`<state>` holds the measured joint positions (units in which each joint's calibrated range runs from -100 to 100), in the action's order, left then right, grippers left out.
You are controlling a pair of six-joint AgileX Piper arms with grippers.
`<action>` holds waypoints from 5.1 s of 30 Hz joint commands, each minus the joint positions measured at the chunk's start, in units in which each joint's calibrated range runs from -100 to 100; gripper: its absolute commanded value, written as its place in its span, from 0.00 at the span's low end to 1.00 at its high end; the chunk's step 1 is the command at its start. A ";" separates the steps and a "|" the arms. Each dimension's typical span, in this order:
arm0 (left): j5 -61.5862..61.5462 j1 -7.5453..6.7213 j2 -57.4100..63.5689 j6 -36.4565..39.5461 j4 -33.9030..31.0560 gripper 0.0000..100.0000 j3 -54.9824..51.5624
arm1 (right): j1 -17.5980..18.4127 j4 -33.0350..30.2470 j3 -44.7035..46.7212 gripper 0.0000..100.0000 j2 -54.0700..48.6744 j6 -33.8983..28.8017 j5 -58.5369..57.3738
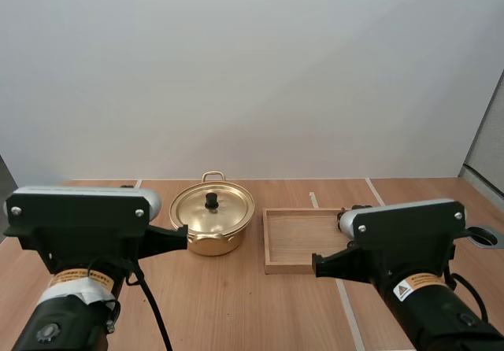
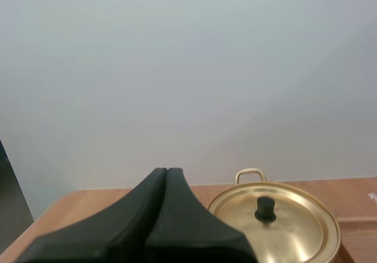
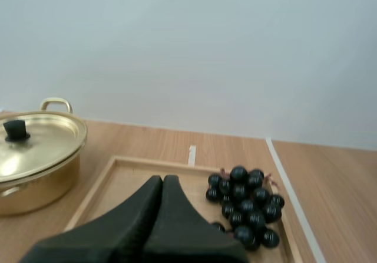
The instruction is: Open the pot, put the grape inside, and close it
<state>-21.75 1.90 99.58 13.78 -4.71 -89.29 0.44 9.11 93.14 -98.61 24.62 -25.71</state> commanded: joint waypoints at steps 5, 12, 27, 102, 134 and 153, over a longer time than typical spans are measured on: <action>-8.38 0.07 -9.46 -0.10 2.12 0.00 13.64 | 0.12 0.46 -14.90 0.00 8.51 0.03 -4.30; -24.36 0.07 -23.06 -0.10 6.47 0.00 26.04 | 0.12 0.06 -27.72 0.00 19.11 0.03 -18.05; -48.53 0.07 -45.45 -5.84 8.19 0.00 40.63 | 0.12 -4.24 -40.44 0.00 41.13 0.03 -35.08; -50.45 -4.76 -90.83 -38.76 23.72 1.00 58.73 | 0.12 -24.02 -40.44 1.00 42.23 -0.11 -29.68; -47.73 -4.76 -98.98 -38.86 23.59 1.00 58.73 | 0.12 -24.02 -40.44 1.00 42.23 -0.11 -29.68; -49.68 -4.76 -98.98 -36.62 21.72 0.00 58.73 | 0.12 -24.02 -40.44 1.00 42.23 -0.11 -29.68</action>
<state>-69.93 -2.58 0.58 -23.58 17.33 -30.76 0.44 -14.60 53.04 -56.19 24.65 -55.51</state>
